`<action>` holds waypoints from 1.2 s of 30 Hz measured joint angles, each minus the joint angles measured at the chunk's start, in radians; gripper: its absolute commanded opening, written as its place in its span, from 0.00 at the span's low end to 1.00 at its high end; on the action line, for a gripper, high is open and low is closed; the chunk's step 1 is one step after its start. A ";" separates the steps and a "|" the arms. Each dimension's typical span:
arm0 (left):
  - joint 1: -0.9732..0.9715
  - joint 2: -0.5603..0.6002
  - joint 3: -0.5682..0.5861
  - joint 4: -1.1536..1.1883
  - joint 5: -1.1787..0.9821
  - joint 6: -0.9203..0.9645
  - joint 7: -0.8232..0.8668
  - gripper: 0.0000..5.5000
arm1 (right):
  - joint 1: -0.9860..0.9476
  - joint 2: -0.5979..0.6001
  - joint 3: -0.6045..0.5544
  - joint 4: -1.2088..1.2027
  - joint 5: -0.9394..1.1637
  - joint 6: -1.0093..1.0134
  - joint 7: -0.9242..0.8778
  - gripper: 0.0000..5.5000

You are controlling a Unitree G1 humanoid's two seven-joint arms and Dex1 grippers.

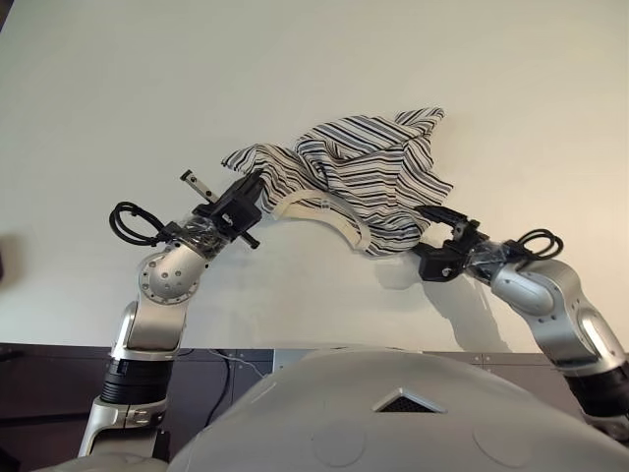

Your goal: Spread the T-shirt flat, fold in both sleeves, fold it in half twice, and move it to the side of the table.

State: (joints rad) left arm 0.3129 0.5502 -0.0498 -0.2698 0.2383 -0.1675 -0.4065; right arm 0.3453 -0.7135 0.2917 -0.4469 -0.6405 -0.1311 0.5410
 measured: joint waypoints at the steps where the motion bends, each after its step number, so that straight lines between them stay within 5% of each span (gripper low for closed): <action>1: 0.000 0.000 0.002 0.000 0.001 0.000 0.000 0.02 | 0.010 -0.001 -0.002 -0.002 -0.007 -0.007 -0.010 0.57; 16: -0.036 0.002 0.006 0.021 0.002 -0.002 -0.003 0.02 | -0.032 0.044 0.046 0.137 -0.028 -0.128 -0.116 0.04; 24: -0.094 -0.022 0.039 0.024 -0.059 0.050 0.001 0.02 | -0.079 0.120 -0.087 0.104 0.246 -0.074 -0.126 0.03; 29: -0.481 -0.062 0.152 0.055 -0.264 0.228 0.005 0.02 | -0.499 0.244 -0.241 0.243 0.589 0.180 -0.074 0.03; 36: -0.868 -0.062 0.204 0.315 -0.351 0.223 0.003 0.02 | -0.934 0.254 -0.272 0.586 0.677 0.209 0.002 0.03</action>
State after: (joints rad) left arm -0.5550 0.4877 0.1539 0.0454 -0.1125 0.0558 -0.4033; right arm -0.5885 -0.4598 0.0199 0.1392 0.0368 0.0778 0.5426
